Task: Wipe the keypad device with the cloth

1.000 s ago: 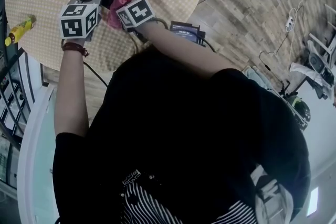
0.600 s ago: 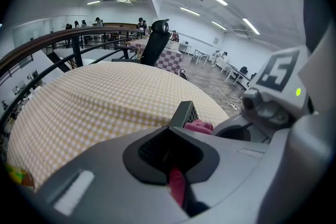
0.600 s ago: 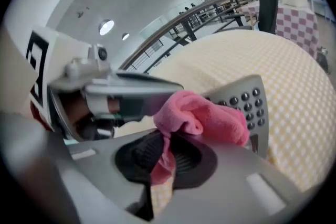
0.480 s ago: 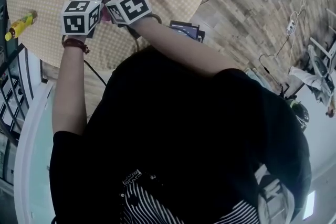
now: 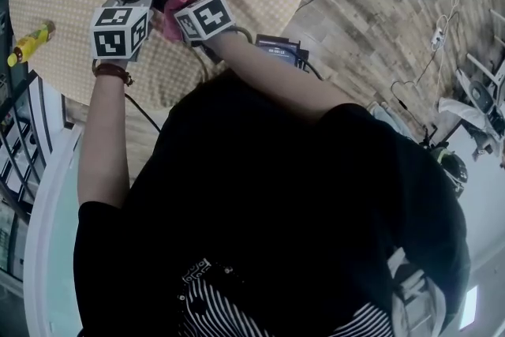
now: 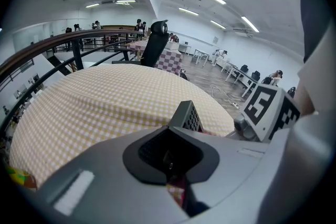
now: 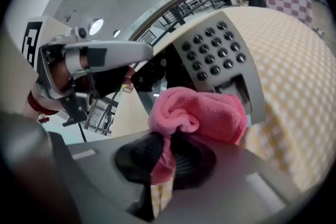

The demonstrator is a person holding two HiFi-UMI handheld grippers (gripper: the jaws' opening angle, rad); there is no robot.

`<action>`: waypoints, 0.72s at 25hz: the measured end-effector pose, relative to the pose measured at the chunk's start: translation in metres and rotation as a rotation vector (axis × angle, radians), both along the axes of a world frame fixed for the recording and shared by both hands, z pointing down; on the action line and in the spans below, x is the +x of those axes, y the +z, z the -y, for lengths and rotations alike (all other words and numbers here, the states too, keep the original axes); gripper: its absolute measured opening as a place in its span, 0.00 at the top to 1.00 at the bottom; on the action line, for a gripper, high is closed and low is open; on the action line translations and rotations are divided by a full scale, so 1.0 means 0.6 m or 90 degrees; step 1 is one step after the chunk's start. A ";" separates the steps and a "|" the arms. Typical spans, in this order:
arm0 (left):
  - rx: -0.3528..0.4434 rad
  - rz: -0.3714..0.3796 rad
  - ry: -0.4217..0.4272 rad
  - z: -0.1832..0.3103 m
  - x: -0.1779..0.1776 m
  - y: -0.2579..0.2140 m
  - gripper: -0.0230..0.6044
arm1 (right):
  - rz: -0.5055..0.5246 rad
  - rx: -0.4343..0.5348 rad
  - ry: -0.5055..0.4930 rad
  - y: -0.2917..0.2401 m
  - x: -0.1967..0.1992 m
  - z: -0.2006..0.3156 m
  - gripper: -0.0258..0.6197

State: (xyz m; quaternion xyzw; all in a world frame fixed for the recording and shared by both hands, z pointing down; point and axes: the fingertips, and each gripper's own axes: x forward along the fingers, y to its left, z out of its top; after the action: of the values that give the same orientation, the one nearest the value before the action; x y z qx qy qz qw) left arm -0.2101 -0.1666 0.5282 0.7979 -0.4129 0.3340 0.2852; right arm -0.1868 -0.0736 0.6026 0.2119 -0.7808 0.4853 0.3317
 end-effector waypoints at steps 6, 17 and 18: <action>0.021 0.014 -0.006 0.000 -0.005 0.001 0.97 | -0.021 0.010 -0.011 0.016 0.006 -0.011 0.89; 0.036 0.029 -0.066 -0.001 -0.014 -0.001 0.97 | -0.014 0.066 -0.057 -0.050 -0.009 -0.035 0.89; 0.041 0.022 -0.089 0.000 -0.017 -0.008 0.96 | -0.006 0.071 -0.065 -0.064 -0.005 -0.042 0.89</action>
State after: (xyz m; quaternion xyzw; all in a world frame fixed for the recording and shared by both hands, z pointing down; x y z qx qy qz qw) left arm -0.2205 -0.1664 0.5231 0.7701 -0.4827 0.3135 0.2751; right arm -0.1898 -0.0485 0.5643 0.1925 -0.8146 0.4227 0.3474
